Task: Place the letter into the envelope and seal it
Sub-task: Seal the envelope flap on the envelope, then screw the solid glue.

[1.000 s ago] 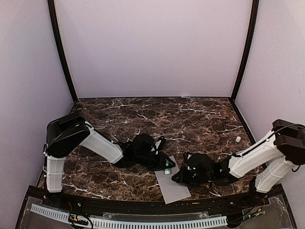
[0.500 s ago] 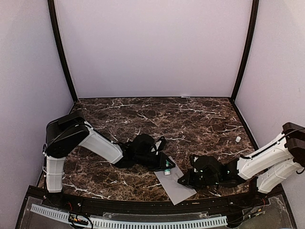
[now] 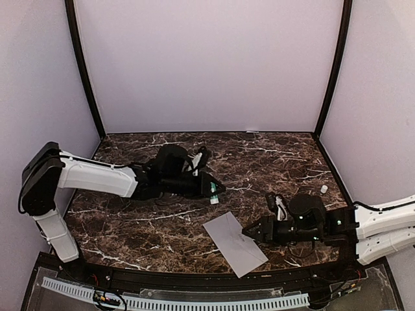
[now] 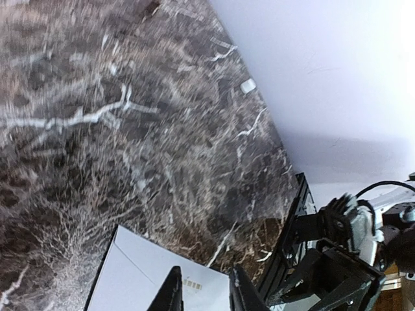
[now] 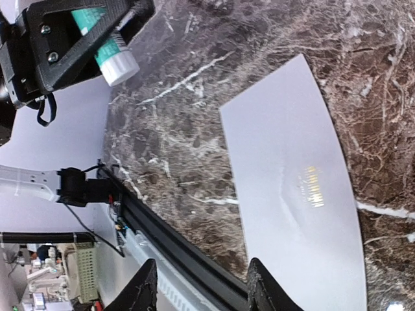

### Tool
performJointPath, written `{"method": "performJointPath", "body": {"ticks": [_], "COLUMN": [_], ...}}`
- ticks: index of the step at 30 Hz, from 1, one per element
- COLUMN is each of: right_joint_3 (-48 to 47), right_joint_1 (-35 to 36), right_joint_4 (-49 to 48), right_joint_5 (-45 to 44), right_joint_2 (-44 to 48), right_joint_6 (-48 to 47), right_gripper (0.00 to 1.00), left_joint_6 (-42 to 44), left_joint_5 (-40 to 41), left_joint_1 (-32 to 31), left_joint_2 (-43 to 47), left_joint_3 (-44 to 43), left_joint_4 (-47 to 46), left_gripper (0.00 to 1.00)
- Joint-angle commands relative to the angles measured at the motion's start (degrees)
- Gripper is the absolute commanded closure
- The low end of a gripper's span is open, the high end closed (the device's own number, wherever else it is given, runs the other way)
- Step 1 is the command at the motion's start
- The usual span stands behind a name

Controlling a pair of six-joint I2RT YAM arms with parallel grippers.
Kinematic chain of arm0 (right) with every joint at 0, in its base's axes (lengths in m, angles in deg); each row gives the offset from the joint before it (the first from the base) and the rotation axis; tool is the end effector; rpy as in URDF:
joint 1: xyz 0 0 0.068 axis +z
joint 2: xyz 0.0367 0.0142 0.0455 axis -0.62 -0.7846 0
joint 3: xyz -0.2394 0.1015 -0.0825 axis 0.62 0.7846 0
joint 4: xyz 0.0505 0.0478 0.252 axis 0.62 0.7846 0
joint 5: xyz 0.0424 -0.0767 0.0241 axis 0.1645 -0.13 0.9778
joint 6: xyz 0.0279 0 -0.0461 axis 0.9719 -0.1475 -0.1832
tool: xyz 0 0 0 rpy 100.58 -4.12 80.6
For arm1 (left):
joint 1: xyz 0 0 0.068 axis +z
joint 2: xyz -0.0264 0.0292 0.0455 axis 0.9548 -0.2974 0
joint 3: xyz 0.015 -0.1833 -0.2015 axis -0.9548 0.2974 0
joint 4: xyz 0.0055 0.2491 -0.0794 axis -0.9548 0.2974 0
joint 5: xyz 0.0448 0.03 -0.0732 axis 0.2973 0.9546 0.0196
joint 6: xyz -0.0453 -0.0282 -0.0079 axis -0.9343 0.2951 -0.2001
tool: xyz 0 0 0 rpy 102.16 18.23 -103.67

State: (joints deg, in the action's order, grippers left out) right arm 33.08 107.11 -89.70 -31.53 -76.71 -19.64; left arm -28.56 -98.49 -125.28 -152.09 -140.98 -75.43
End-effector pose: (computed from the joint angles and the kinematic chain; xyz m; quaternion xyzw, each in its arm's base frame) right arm 0.0768 0.1938 0.1855 0.0086 0.8753 0.4436 0.1926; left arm 0.2297 -0.3201 0.2027 0.1412 0.8218 -0.4990 0.2361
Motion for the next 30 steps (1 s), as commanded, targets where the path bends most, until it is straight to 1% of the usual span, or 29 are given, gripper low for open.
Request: {"method": "performJointPath", "body": {"ticks": [1, 5, 8, 11, 14, 18, 24, 30], "right_joint_3": [-2.0, -4.9, -9.1, -13.8, -17.2, -19.9, -20.8, -21.7], "right_joint_1": [-1.4, -1.4, -0.5, 2.3, 5.1, 7.8, 8.7, 9.5], "right_joint_4": [-0.5, -6.1, -6.8, -8.1, -11.5, -14.6, -19.2, -20.1], "right_joint_5": [3.3, 8.0, 10.2, 8.7, 6.7, 2.7, 4.2, 3.2], "right_joint_2": [5.9, 7.2, 5.1, 2.4, -0.5, -3.8, -7.5, -8.7], "right_joint_6": [-3.9, -10.7, -15.4, -19.1, -22.2, -24.8, -25.0, -25.7], "right_gripper": [0.51, 0.41, 0.38, 0.38, 0.37, 0.38, 0.48, 0.48], "left_joint_6": [7.4, 7.1, 7.1, 7.9, 7.8, 6.4, 5.1, 4.9], "left_joint_5": [1.0, -3.4, -5.7, -7.7, -9.2, -9.4, -8.6, -8.6], "left_joint_1": [0.3, 0.1, -1.9, -4.1, -6.6, -8.4, -9.5, -10.3], "left_joint_2": [10.2, 17.2, 21.8, 24.4, 26.0, 27.8, 28.9, 28.5], "left_joint_3": [0.4, 4.3, 5.7, 5.2, 4.9, 5.0, 5.0, 4.5], "left_joint_4": [5.7, 3.0, 0.5, 0.0, -1.6, -3.1, -3.6, -3.9], "left_gripper": [0.97, 0.97, 0.97, 0.97, 0.97, 0.97, 0.97, 0.97]}}
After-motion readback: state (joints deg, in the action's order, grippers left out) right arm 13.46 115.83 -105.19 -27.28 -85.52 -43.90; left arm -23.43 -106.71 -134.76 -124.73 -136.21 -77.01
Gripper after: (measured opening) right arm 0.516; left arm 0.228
